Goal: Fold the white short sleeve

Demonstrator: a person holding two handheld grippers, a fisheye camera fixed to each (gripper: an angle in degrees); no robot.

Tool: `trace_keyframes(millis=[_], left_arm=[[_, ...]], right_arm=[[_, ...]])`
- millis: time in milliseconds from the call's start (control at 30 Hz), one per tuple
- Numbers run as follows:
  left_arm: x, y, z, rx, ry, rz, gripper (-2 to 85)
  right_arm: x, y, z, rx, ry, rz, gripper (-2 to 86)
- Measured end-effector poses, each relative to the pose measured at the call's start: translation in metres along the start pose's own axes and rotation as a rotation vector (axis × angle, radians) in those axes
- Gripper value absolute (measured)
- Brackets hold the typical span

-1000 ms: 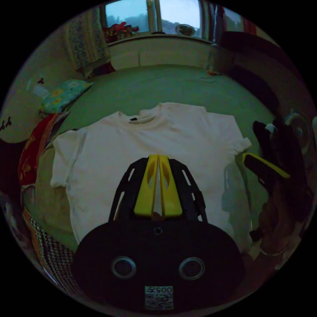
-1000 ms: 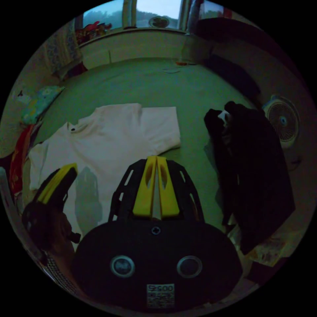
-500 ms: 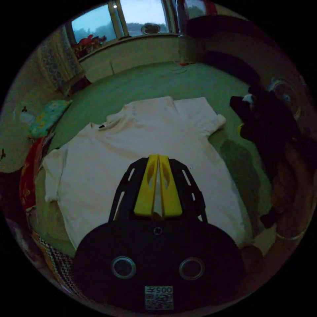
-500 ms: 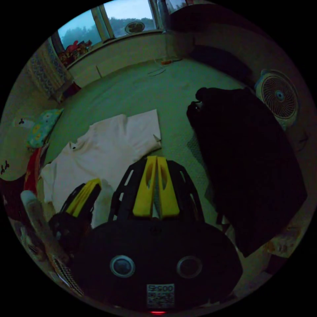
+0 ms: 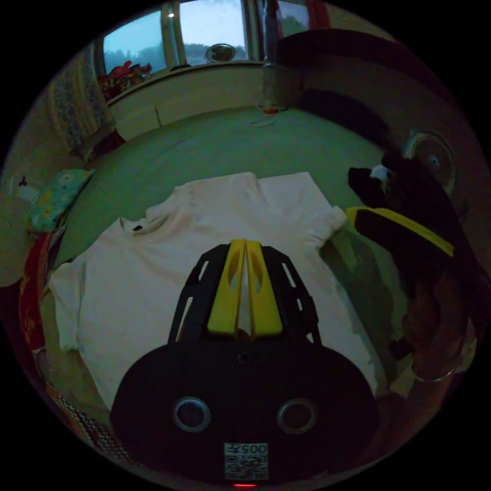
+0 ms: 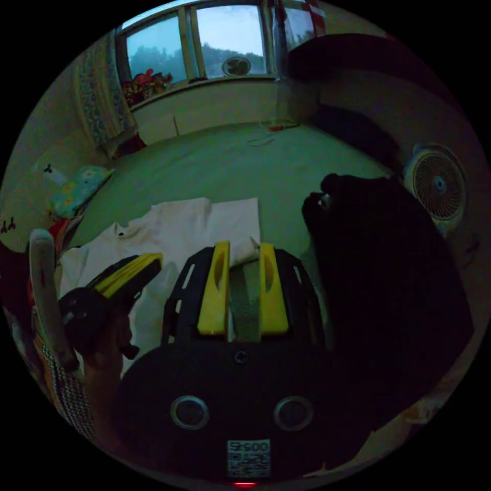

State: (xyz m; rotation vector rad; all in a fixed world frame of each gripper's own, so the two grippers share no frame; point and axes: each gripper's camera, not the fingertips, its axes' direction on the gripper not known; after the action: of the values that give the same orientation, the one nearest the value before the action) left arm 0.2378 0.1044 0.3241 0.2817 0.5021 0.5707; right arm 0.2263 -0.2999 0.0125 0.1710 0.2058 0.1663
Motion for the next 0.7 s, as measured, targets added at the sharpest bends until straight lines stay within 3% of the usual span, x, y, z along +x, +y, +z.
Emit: trace_keyframes(millis=[167,300,500,700], left_arm=[[-0.027,0.005,0.002,-0.063,-0.064,-0.022,-0.6],[-0.029,0.010,-0.008,-0.043,-0.126,0.026,-0.5],[-0.056,0.018,-0.015,-0.075,-0.108,-0.005,-0.5],[-0.094,0.021,-0.023,-0.066,-0.043,-0.073,-0.5]], right_arm=[[0.002,-0.037,0.019,0.038,-0.116,-0.049,7.0],[-0.008,-0.075,0.062,-0.059,0.034,-0.176,6.9],[-0.014,-0.118,0.116,-0.192,0.141,-0.199,6.6],[-0.009,-0.142,0.131,-0.239,0.058,-0.120,-0.3]])
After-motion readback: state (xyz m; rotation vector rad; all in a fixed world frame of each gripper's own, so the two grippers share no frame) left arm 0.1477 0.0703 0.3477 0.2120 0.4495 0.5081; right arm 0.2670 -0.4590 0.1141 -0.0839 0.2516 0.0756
